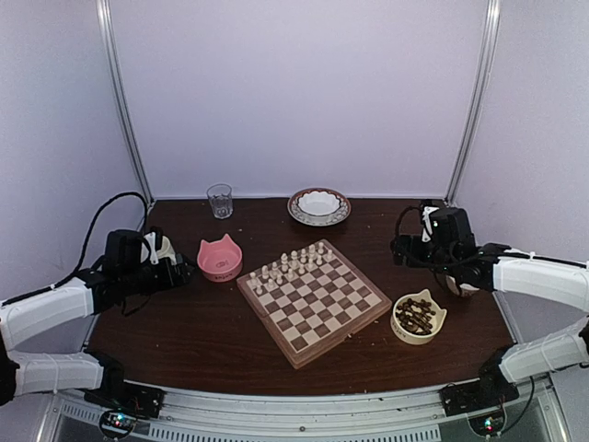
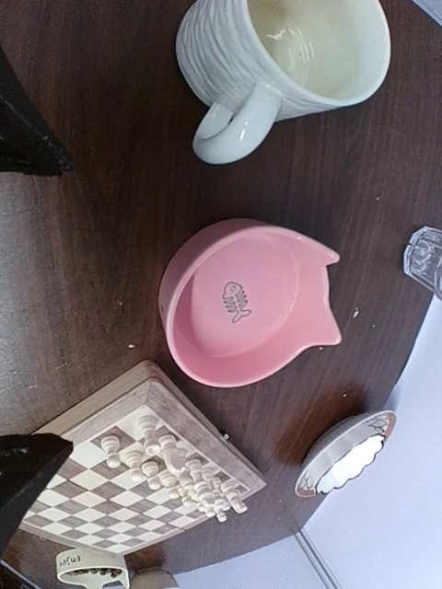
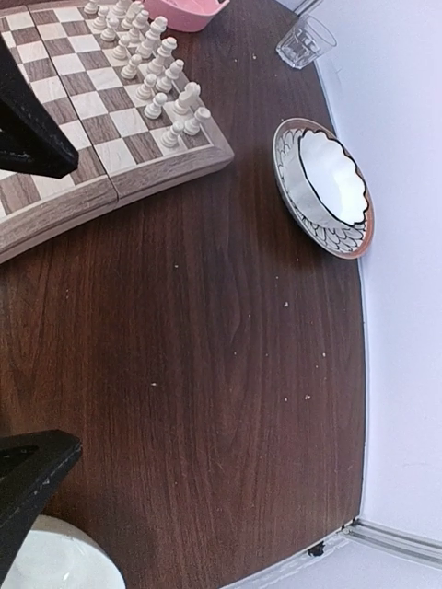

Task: Set up the chess pieces on the board
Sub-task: Pick up the pawn from the storage box.

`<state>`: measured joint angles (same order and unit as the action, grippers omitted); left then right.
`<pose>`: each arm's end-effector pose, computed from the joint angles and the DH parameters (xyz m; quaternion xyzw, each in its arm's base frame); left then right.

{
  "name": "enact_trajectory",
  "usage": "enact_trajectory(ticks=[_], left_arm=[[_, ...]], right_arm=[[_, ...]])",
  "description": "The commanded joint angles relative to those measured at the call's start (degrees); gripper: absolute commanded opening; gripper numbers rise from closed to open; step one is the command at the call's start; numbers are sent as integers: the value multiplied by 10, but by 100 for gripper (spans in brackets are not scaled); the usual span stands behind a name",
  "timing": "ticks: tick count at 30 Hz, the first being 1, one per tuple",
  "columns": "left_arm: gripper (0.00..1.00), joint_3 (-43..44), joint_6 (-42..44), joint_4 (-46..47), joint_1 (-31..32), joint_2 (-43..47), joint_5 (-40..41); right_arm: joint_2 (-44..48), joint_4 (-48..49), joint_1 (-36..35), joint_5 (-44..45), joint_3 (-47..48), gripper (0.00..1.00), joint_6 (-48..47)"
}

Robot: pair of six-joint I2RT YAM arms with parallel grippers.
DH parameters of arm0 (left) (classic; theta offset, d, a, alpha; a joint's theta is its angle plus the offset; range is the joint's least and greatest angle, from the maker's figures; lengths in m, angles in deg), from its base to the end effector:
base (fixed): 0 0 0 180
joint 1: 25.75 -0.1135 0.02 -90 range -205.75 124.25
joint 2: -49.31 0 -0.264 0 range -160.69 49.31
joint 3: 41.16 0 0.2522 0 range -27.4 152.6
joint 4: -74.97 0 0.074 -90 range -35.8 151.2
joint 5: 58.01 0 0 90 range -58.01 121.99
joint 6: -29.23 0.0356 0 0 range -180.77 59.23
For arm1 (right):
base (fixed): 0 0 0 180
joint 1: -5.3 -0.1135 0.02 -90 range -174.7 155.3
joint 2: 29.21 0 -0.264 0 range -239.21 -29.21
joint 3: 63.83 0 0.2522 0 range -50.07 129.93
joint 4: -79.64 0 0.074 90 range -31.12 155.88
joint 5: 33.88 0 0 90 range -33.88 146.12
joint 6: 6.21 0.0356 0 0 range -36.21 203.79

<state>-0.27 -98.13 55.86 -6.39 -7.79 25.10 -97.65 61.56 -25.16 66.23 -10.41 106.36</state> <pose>0.1948 -0.0730 0.2015 -0.1115 0.8801 -0.2647 0.3781 0.2255 0.1254 0.2341 -0.0184 0.8766 0.1425 0.4592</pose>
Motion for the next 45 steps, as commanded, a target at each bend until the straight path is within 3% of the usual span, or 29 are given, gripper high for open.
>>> enact_trajectory(ticks=[1,6,9,15,21,31,45], left_arm=[[98,20,-1,0,2,-17,-9],[98,-1,2,34,2,-4,-26],[98,-19,1,50,2,17,-39],[98,-63,-41,136,10,65,-58],[97,-44,-55,141,25,64,-24],[97,-67,17,175,25,53,-38],[97,-63,7,161,26,59,-50]], right_arm=[[38,-15,-1,47,-25,100,-9],[74,-15,-1,45,-63,100,3],[78,-64,-2,22,-51,99,14],[135,-163,-3,-45,-51,83,7],[159,-223,-22,-56,-45,63,7],[86,-203,-44,-27,-59,53,-13],[49,-193,-44,-15,-55,48,28]])
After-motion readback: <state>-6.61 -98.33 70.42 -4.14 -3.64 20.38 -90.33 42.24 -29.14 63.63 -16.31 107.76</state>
